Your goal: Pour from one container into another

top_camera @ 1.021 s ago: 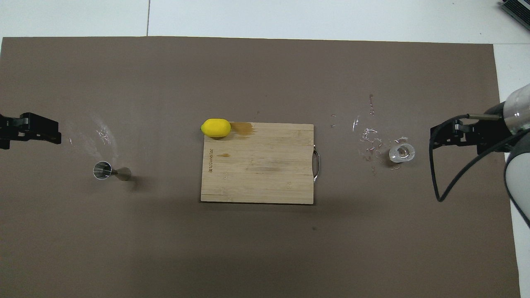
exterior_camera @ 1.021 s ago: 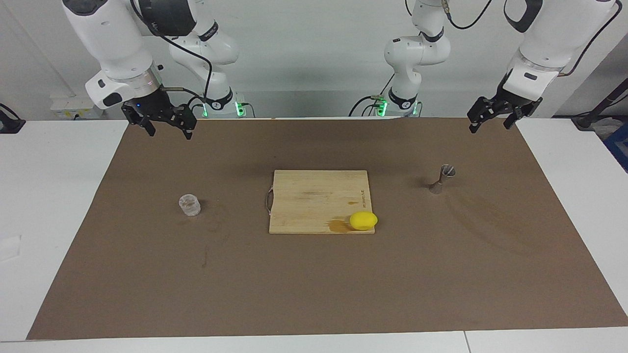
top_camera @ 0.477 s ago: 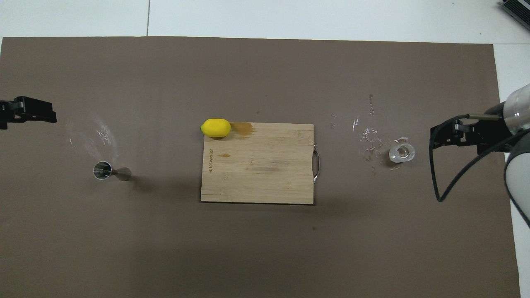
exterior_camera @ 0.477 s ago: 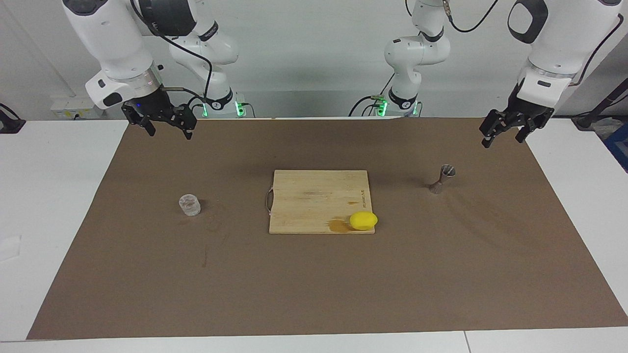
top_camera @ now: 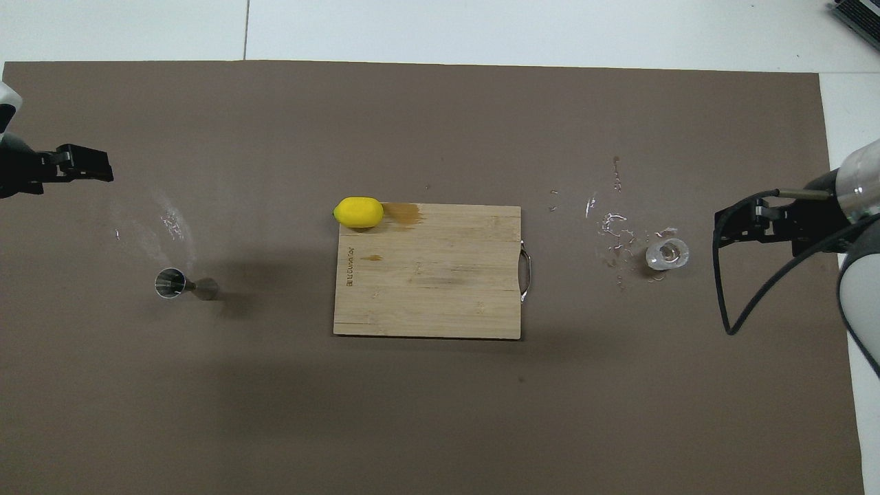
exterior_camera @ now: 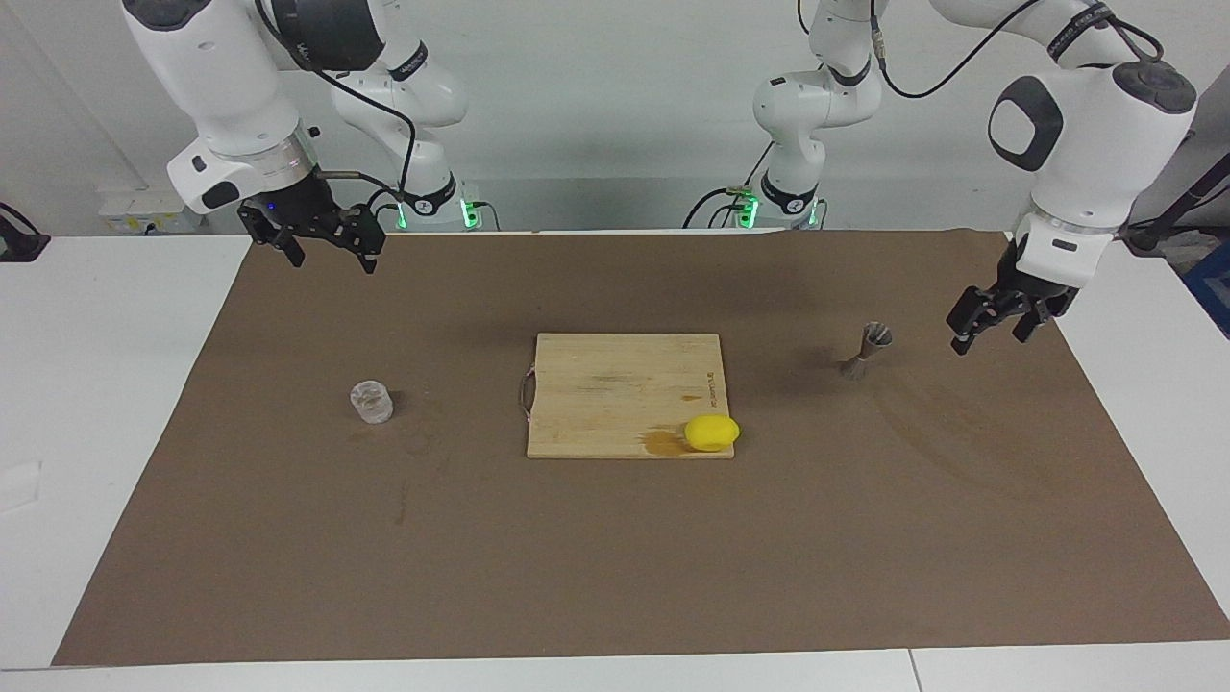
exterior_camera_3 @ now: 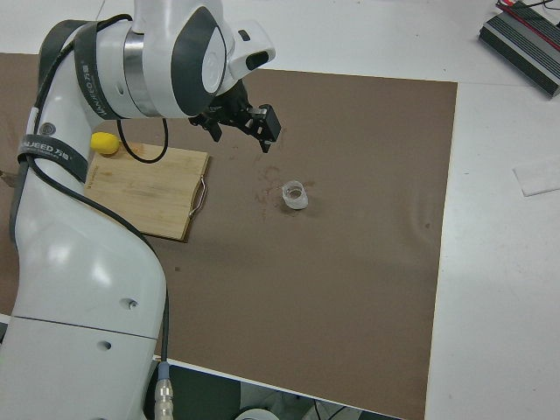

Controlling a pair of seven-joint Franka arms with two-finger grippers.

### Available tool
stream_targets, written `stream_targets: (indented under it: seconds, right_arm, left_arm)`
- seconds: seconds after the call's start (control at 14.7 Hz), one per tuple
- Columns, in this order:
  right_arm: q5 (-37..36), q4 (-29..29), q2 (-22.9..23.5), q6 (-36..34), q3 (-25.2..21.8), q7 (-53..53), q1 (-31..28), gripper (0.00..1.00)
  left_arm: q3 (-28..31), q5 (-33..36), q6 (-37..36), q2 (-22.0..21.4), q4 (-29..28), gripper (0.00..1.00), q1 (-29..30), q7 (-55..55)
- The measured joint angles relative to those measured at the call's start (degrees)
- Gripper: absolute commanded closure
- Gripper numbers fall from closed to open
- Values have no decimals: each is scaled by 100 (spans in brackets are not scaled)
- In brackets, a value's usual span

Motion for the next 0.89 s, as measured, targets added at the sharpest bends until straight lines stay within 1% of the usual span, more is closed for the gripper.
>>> stream_targets:
  seconds: [0.14, 0.2, 0.41, 0.68, 0.89]
  right_arm:
    - [0, 0, 0, 0, 0, 0, 0, 0]
    - [0, 0, 0, 0, 0, 0, 0, 0]
    - [0, 0, 0, 0, 0, 0, 0, 0]
    - [0, 0, 0, 0, 0, 0, 0, 0]
    - [0, 0, 0, 0, 0, 0, 0, 0]
  left_arm:
    - [4, 0, 504, 10, -291, 0, 90, -80]
    - [3, 0, 614, 3, -381, 0, 118, -148]
    - [2, -25, 611, -63, -534, 0, 221, -321]
    - [12, -617, 608, -183, -855, 0, 653, -525]
    - [14, -707, 594, -232, -965, 0, 775, -527]
